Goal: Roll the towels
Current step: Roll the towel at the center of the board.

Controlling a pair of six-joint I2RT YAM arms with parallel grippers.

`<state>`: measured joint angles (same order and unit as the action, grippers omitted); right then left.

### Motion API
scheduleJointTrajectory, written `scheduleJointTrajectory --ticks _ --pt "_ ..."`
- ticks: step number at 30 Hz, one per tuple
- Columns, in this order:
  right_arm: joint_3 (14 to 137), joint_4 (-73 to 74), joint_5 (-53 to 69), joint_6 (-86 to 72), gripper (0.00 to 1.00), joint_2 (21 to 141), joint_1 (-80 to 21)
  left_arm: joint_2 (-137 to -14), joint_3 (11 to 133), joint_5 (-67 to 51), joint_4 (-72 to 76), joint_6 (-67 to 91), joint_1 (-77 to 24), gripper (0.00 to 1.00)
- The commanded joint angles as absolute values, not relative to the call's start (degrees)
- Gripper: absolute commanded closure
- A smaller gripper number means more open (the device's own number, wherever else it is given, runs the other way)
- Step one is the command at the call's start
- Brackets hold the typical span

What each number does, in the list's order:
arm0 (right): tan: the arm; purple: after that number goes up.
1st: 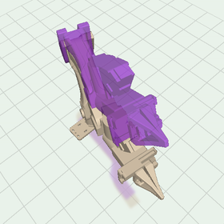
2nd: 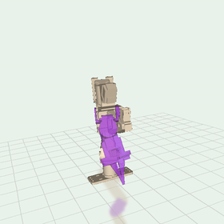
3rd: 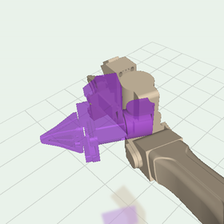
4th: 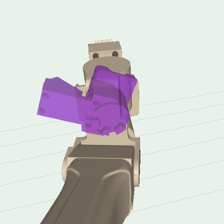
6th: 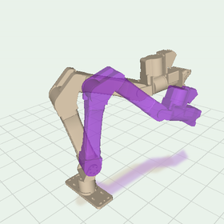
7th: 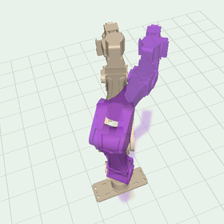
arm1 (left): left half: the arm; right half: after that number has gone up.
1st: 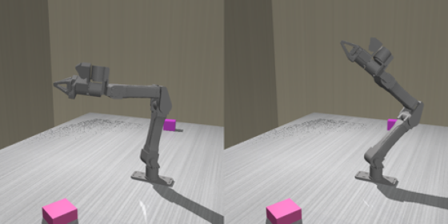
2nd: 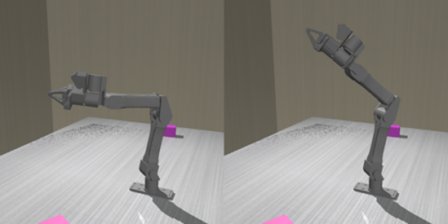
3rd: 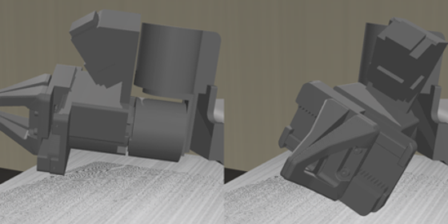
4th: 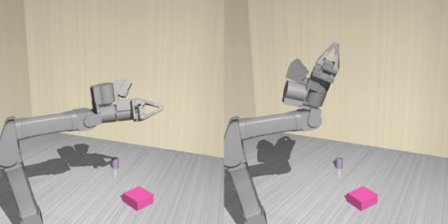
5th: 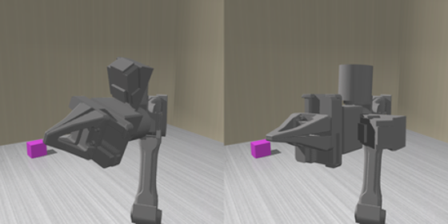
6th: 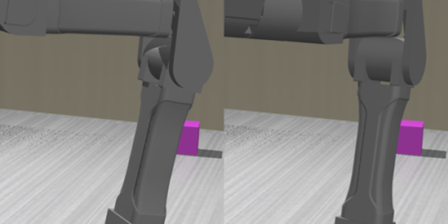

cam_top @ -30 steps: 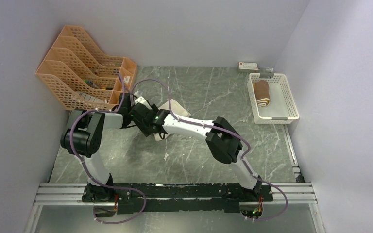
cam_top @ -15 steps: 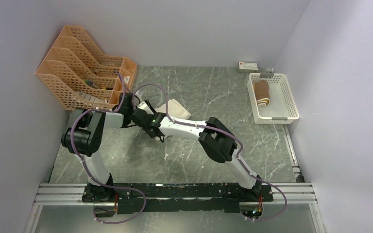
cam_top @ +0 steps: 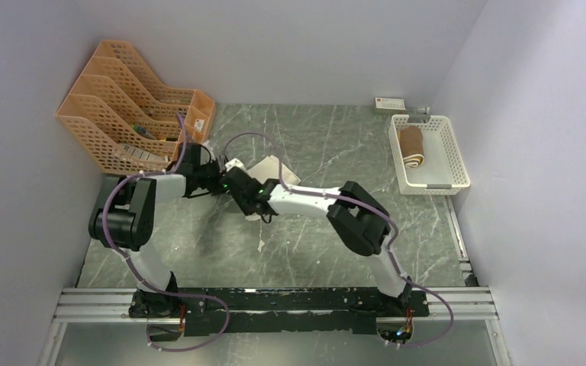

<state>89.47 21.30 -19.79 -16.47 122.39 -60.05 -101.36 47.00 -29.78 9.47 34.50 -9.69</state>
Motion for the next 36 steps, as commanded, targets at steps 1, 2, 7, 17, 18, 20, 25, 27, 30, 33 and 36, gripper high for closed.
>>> scheduleJointTrajectory --ticks 1,2,7,17,18,20,25,27,30,33,36 --pt "83.1 7.9 -0.2 -12.9 1.00 117.0 -54.8 -95.9 48.5 -26.3 -0.2 32.1 -6.1 0.26" --pt "82.6 6.6 5.3 -12.5 1.00 116.6 -53.2 -94.6 48.5 -26.5 -0.5 32.3 -5.5 0.26" --pt "78.3 -0.9 25.6 -16.6 1.00 116.0 -46.1 -89.3 47.3 -27.9 0.0 33.7 -2.9 0.26" --pt "73.8 -22.0 50.1 -35.2 1.00 121.7 -39.2 -85.6 43.4 -29.4 2.1 34.6 -2.8 0.26" --pt "72.7 -26.3 51.8 -38.4 1.00 122.3 -38.6 -85.9 42.8 -29.8 2.9 34.9 -2.9 0.26" --pt "70.9 -34.5 54.7 -45.2 1.00 123.8 -37.6 -86.5 41.7 -29.8 4.2 35.3 -3.4 0.27" --pt "70.0 -38.6 55.7 -48.9 0.94 126.6 -36.7 -88.6 41.0 -28.9 7.2 36.3 -5.6 0.27" --pt "70.5 -36.5 55.3 -47.3 0.92 127.3 -36.7 -89.6 41.1 -28.7 8.0 36.7 -6.6 0.27" --pt "69.9 -38.6 55.6 -49.0 0.90 128.5 -36.7 -90.5 41.0 -28.4 9.8 37.8 -7.9 0.27" --pt "69.8 -40.7 55.6 -51.1 0.89 130.3 -36.7 -92.5 41.4 -27.7 11.5 38.5 -9.9 0.28" --pt "70.3 -40.3 55.6 -51.1 0.89 131.1 -36.7 -94.7 41.5 -26.9 13.1 39.0 -10.9 0.28"
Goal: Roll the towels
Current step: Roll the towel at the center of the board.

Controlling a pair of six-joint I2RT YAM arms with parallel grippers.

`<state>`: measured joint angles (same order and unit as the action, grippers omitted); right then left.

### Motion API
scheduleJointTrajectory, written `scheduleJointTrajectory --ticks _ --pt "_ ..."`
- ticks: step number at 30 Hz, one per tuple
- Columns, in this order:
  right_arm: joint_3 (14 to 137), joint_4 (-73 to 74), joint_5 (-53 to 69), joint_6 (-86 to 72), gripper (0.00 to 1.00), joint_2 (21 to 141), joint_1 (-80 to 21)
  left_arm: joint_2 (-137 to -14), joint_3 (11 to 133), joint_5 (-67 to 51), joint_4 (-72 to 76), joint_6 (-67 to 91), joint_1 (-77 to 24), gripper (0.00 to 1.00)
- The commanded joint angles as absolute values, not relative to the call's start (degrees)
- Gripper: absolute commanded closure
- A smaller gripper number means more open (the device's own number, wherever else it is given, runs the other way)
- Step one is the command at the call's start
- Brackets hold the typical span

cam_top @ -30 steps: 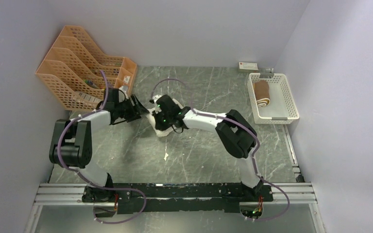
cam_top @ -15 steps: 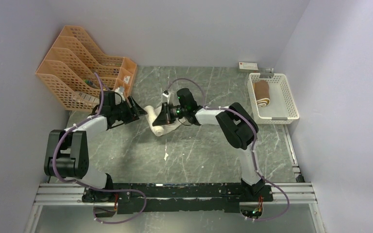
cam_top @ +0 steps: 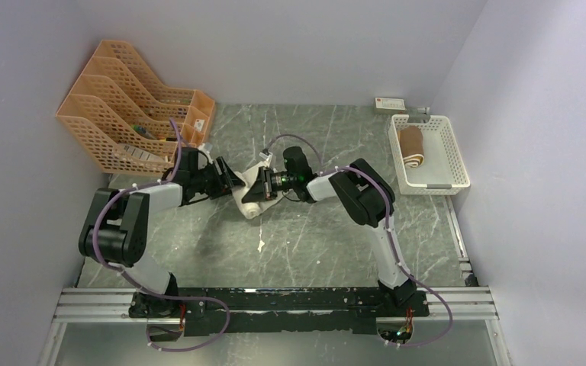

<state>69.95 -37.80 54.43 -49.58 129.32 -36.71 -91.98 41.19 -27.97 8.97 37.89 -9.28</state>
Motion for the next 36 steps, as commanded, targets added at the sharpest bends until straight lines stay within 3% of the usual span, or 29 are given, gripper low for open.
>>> scheduleJointTrajectory --ticks 1,5,9,13,18,24,36 --pt "70.5 -39.6 55.6 -50.7 0.89 131.3 -36.7 -95.4 41.3 -26.7 13.8 39.2 -11.1 0.29" --pt "71.2 -34.2 54.7 -46.8 0.84 130.7 -36.7 -98.2 41.7 -26.9 15.0 39.0 -11.7 0.41" --pt "73.2 -19.8 49.5 -36.9 0.53 127.7 -36.7 -99.3 42.1 -25.7 13.8 37.8 -11.8 0.46" --pt "79.2 -0.2 36.7 -21.9 0.40 122.4 -37.2 -99.8 42.6 -24.6 11.7 36.1 -11.8 0.47" --pt "90.2 21.1 13.7 -8.3 0.35 118.7 -41.4 -100.4 43.5 -24.1 10.4 35.2 -11.8 0.47" --pt "98.0 32.8 -4.0 -2.7 0.32 119.3 -49.6 -101.4 44.3 -24.3 9.5 34.6 -11.8 0.46" --pt "96.1 30.6 -14.7 -9.4 0.28 120.6 -57.7 -103.0 44.8 -25.0 9.0 34.6 -11.8 0.45"
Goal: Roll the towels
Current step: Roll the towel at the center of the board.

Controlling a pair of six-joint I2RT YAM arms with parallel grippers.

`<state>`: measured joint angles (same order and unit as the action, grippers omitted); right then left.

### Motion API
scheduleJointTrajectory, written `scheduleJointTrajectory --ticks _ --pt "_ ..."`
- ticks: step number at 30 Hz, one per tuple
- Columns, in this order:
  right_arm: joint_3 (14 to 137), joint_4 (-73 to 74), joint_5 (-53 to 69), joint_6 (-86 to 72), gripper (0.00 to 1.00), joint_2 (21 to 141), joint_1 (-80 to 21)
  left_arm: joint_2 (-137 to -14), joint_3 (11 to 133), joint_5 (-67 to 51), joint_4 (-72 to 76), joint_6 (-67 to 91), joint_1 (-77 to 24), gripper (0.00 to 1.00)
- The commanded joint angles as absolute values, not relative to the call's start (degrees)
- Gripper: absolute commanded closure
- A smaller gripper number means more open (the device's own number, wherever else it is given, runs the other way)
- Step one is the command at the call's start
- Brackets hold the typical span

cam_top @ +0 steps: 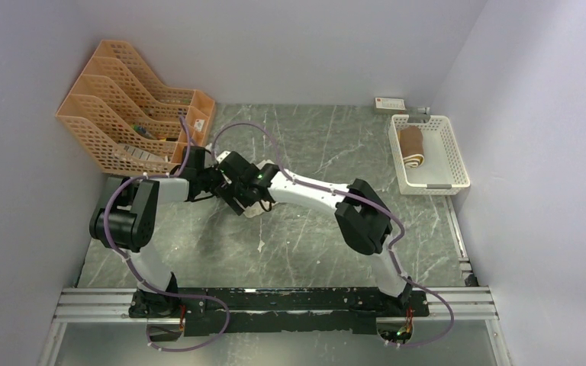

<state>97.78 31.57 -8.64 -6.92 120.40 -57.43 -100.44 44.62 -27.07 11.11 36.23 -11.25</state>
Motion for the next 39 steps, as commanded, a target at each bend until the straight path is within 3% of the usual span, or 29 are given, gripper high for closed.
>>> scheduleJointTrajectory --ticks 1,18,39 --pt "95.6 29.9 -15.5 -9.7 0.28 120.5 -58.0 -103.1 44.8 -25.0 9.0 34.6 -11.8 0.45" --pt "86.4 15.1 -20.9 -7.3 0.31 117.9 -61.7 -105.0 44.6 -26.4 9.2 34.3 -11.7 0.44" --pt "92.4 21.7 -26.7 -12.4 0.29 124.1 -63.0 -106.2 45.1 -26.9 8.5 33.8 -11.6 0.44"
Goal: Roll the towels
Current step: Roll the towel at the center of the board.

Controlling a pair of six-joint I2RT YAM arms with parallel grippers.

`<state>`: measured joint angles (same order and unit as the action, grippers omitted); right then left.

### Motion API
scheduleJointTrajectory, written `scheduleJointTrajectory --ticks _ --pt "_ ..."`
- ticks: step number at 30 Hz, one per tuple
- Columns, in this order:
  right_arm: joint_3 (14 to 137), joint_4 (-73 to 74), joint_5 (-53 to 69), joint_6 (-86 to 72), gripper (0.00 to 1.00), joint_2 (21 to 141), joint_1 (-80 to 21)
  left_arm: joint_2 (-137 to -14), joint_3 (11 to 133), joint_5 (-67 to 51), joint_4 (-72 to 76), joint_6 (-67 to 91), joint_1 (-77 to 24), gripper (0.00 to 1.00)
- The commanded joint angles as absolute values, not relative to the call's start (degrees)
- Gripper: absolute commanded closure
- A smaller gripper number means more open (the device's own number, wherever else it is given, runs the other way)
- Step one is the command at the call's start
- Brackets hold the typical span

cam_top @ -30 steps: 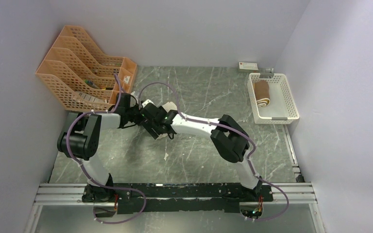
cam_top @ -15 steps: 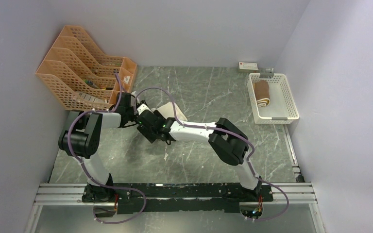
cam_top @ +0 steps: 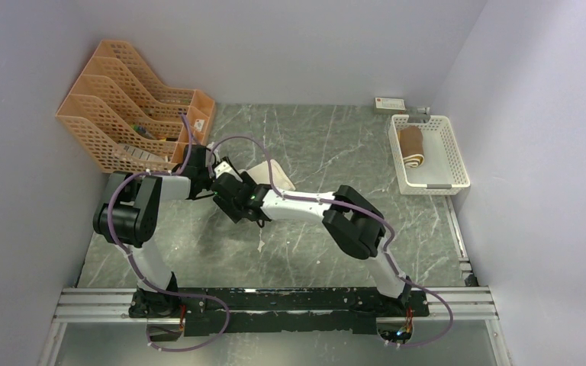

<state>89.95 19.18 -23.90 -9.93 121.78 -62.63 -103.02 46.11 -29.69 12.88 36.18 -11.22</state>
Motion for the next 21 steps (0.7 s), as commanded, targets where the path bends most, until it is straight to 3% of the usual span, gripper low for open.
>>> scheduleJointTrajectory --ticks 1,9,11,14,17,21 --pt "92.8 22.3 -27.0 -12.7 0.29 124.5 -63.0 -106.2 45.2 -26.9 8.5 33.8 -11.6 0.44" --pt "94.4 24.4 -28.9 -13.6 0.28 126.7 -63.1 -106.3 45.2 -27.0 8.1 33.5 -11.4 0.44" --pt "94.9 25.1 -29.3 -13.8 0.32 127.4 -63.1 -106.3 45.2 -27.0 8.1 33.6 -11.3 0.44" --pt "95.4 25.7 -29.3 -14.7 0.51 128.1 -63.1 -106.5 45.2 -27.1 8.0 33.5 -11.3 0.44" --pt "95.0 25.1 -28.3 -15.5 0.64 127.9 -63.1 -106.4 45.1 -27.1 7.9 33.4 -11.3 0.44" --pt "94.1 23.5 -27.1 -15.9 0.68 126.8 -63.0 -106.5 45.0 -27.0 7.8 33.3 -11.2 0.44"
